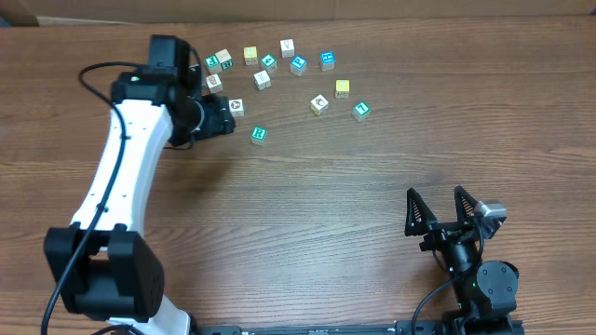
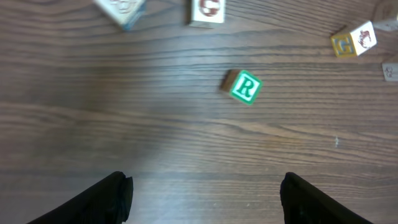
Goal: Form a horizontal line
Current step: 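Lower the left gripper over the green R block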
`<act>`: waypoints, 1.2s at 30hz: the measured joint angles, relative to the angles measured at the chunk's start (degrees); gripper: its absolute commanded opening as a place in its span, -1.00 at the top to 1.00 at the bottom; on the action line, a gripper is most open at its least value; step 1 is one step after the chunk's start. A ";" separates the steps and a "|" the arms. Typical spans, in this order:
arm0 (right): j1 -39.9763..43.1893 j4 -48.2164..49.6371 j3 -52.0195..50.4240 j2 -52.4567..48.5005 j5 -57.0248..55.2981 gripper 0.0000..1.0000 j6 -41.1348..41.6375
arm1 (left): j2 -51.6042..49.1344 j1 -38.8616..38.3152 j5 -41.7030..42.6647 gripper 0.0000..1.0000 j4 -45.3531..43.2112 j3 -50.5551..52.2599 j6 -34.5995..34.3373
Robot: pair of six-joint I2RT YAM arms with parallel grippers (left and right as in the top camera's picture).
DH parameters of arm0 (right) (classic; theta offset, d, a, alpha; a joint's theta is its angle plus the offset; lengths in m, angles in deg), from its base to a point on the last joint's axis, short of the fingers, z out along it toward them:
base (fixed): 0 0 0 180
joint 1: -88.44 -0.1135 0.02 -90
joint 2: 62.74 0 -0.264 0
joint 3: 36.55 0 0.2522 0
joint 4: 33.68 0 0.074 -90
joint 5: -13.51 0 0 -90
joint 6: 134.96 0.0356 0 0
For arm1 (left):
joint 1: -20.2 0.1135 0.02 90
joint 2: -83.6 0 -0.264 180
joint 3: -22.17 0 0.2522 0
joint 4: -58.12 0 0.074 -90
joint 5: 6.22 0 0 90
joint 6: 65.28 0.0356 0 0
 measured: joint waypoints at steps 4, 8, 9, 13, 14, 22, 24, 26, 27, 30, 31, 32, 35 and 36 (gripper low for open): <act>0.00 0.00 0.00 0.00 0.00 -1.00 0.00 | -2.10 -3.58 -0.66 -0.38 -2.21 0.00 0.04; 0.00 0.00 0.00 0.00 0.00 -1.00 0.00 | -4.57 -7.87 -3.76 -0.47 -4.87 0.00 1.16; 0.00 -0.02 0.00 0.00 0.00 -1.00 0.02 | -5.07 -8.83 -4.81 -0.51 -5.60 0.00 1.68; 0.00 0.00 0.00 0.00 0.00 -1.00 0.00 | -6.71 -12.33 -9.53 -0.57 -8.41 0.00 2.36; 0.00 -0.02 0.00 0.00 0.00 -1.00 0.00 | -7.06 -12.85 -10.43 -0.59 -9.07 0.00 2.38; 0.00 -0.02 0.00 0.00 0.02 -1.00 0.00 | -12.13 -13.66 -13.07 -0.54 -12.63 -0.09 2.40; 0.00 0.02 0.00 0.00 0.00 -1.00 0.00 | -14.36 -13.66 -13.09 -0.43 -13.27 -0.09 2.84; 0.00 0.00 0.00 0.00 0.02 -1.00 0.00 | -16.17 -13.66 -13.14 -0.33 -13.88 -0.09 3.32; 0.00 0.00 0.00 0.00 0.02 -1.00 0.02 | -16.90 -13.66 -13.16 -0.31 -14.32 -0.09 3.56; 0.00 0.02 0.00 0.00 0.00 -1.00 0.02 | -18.34 -13.66 -13.20 -0.31 -15.17 -0.09 3.67; 0.00 -0.02 0.00 0.00 0.00 -1.00 0.00 | -18.47 -13.66 -13.29 -0.32 -15.43 -0.09 3.67; 0.00 0.00 0.00 0.00 0.00 -1.00 0.00 | -18.51 -13.66 -13.31 -0.32 -15.82 -0.09 3.67; 0.00 0.00 0.00 0.00 0.00 -1.00 0.00 | -18.51 -13.66 -13.33 -0.27 -17.16 -0.09 3.67; 0.00 0.00 0.00 0.00 0.00 -1.00 0.02 | -18.51 -13.66 -13.33 -0.25 -17.59 -0.09 3.67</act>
